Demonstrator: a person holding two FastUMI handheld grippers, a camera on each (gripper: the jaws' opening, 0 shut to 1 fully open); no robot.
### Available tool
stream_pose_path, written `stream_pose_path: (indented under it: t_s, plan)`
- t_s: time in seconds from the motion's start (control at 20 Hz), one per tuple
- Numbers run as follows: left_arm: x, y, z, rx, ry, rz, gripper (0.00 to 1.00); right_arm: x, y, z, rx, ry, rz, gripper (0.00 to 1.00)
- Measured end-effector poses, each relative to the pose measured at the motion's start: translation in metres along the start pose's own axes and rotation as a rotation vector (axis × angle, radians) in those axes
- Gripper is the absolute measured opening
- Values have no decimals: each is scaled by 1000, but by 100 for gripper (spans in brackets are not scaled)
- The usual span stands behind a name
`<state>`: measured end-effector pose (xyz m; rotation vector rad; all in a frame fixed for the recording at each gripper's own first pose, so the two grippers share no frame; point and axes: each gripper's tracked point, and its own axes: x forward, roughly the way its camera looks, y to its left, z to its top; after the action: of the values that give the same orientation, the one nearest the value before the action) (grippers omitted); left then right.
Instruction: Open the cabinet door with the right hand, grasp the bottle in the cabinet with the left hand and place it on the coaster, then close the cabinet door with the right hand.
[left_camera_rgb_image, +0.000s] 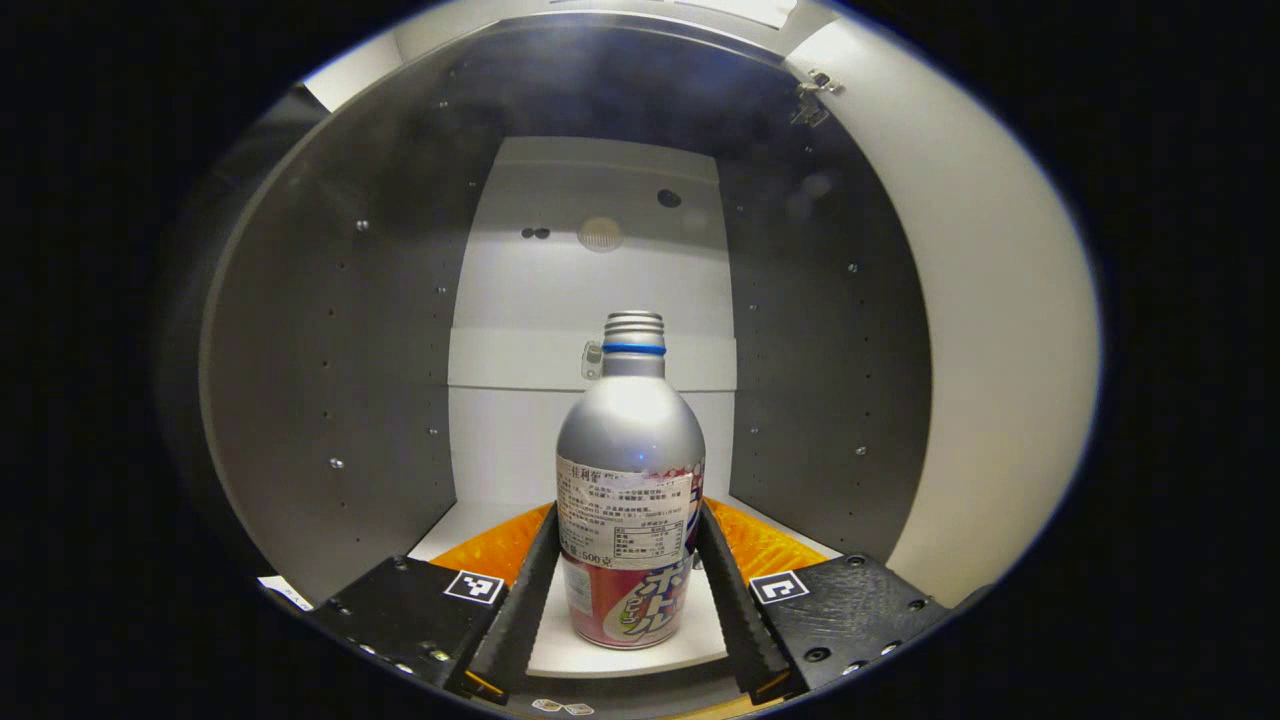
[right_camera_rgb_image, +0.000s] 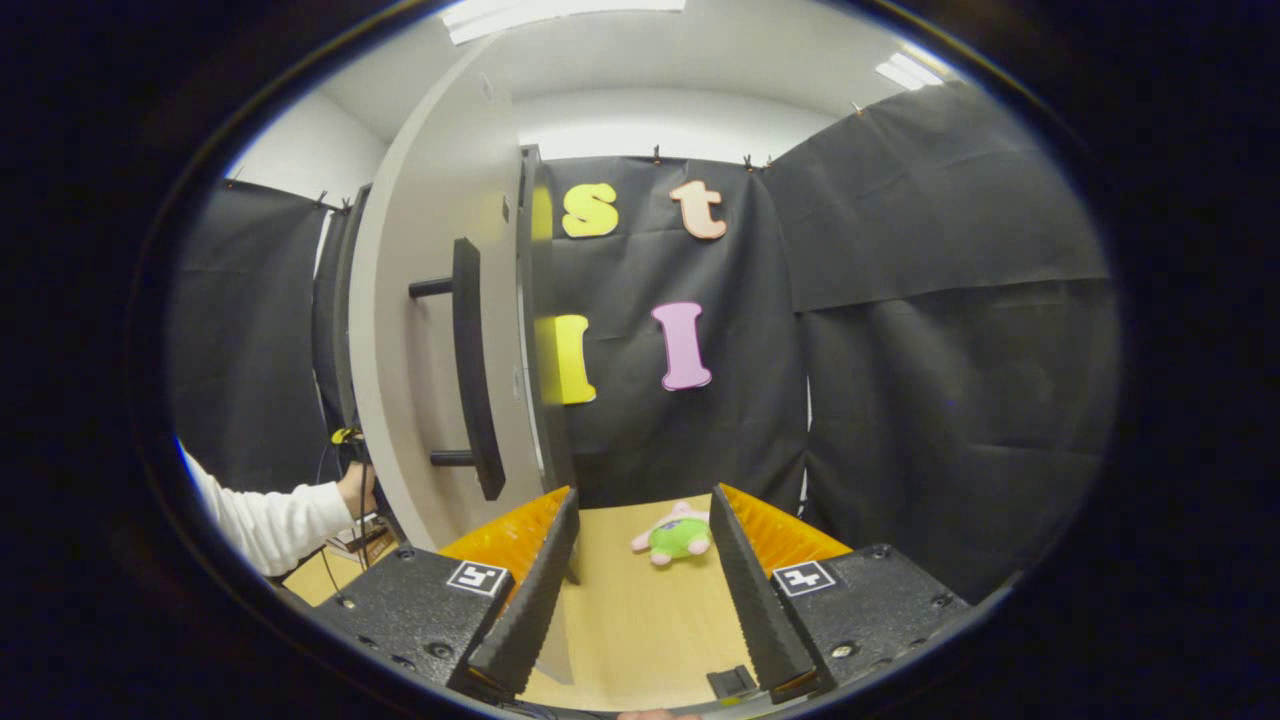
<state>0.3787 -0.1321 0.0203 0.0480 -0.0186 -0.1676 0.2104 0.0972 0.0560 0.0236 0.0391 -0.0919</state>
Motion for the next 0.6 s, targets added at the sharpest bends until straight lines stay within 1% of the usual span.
stream_pose_path:
  t_s: [0.15, 0.35, 0.45, 0.6]
  plan:
    - [-32, 5, 13, -4, -46, 3, 74, 1, 5, -5, -14, 7, 19, 82]
    - [-89, 29, 8, 27, -81, 60, 74, -2, 15, -3, 1, -6, 53, 82]
    - [-121, 44, -5, 45, -83, 101, 74, -3, 15, -2, 3, -18, 53, 82]
    - [-171, 71, -39, 80, -53, 203, 74, -2, 14, 2, 3, -40, 29, 82]
